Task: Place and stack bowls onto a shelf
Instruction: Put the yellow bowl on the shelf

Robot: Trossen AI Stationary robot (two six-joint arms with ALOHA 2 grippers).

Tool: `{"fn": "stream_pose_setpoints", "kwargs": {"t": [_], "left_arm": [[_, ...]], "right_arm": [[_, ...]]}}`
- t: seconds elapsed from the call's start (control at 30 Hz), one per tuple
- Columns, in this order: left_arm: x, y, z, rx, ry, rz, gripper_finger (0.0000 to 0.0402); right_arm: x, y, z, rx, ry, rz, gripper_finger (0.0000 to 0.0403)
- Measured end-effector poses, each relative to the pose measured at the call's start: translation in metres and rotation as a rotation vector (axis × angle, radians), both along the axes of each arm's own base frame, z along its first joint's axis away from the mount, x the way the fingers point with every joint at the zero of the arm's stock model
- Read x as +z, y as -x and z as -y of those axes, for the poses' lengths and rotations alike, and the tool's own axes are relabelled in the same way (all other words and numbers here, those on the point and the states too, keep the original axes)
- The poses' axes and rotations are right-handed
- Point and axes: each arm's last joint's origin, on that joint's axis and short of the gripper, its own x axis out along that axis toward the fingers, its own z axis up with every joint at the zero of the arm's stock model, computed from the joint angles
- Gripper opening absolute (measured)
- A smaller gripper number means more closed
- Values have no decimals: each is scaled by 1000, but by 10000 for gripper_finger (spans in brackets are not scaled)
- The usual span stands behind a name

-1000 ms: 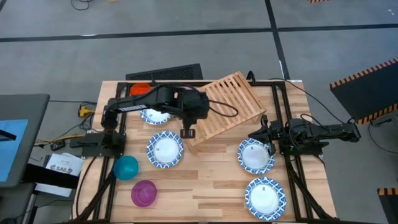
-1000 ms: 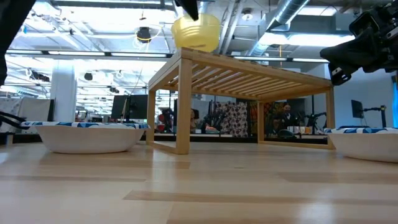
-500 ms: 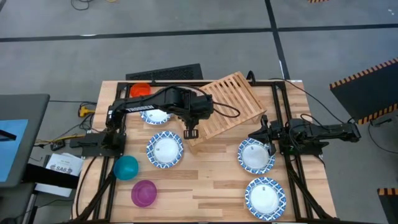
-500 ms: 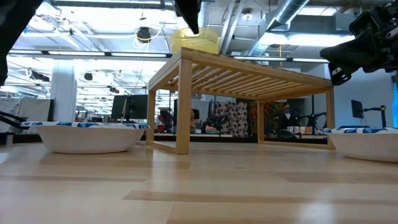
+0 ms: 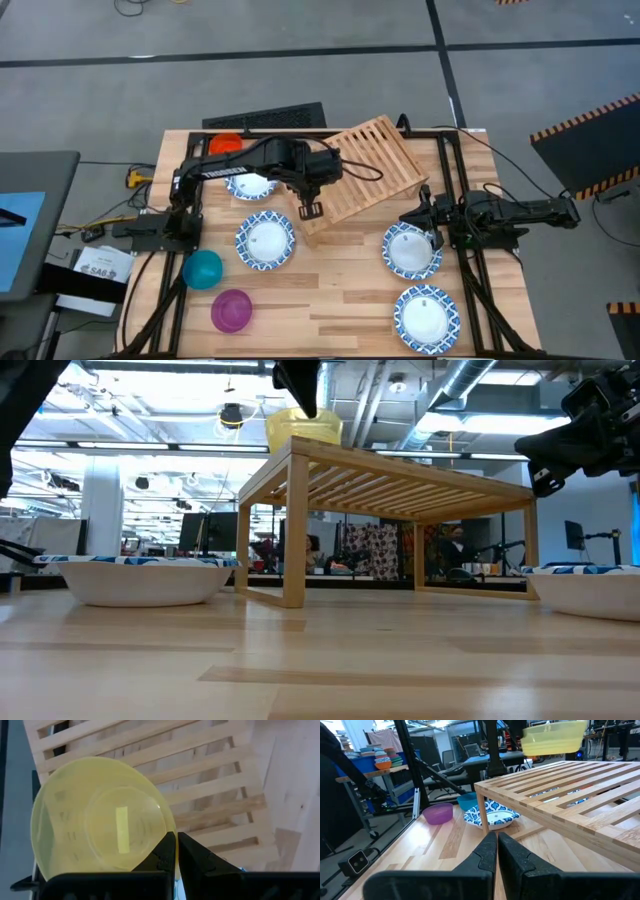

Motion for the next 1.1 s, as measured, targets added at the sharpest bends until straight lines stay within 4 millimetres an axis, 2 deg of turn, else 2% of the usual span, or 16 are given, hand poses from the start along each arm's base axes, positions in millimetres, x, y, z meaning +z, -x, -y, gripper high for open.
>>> {"fn": "stream_pose_setpoints", "kwargs": {"t": [0.13,0.33,0.5,1.1], "left_arm": [[-2,-1,5,17,-7,1,0],[-26,-2,4,41,-23,-46,0],[-25,-4,5,6,8,33,0],[-28,0,6,-15,56,-2,0]], "right_arm": [[0,0,0,0,0,0,44],[0,0,0,0,0,0,44],[0,0,0,0,0,0,44],[0,0,0,0,0,0,44]]}}
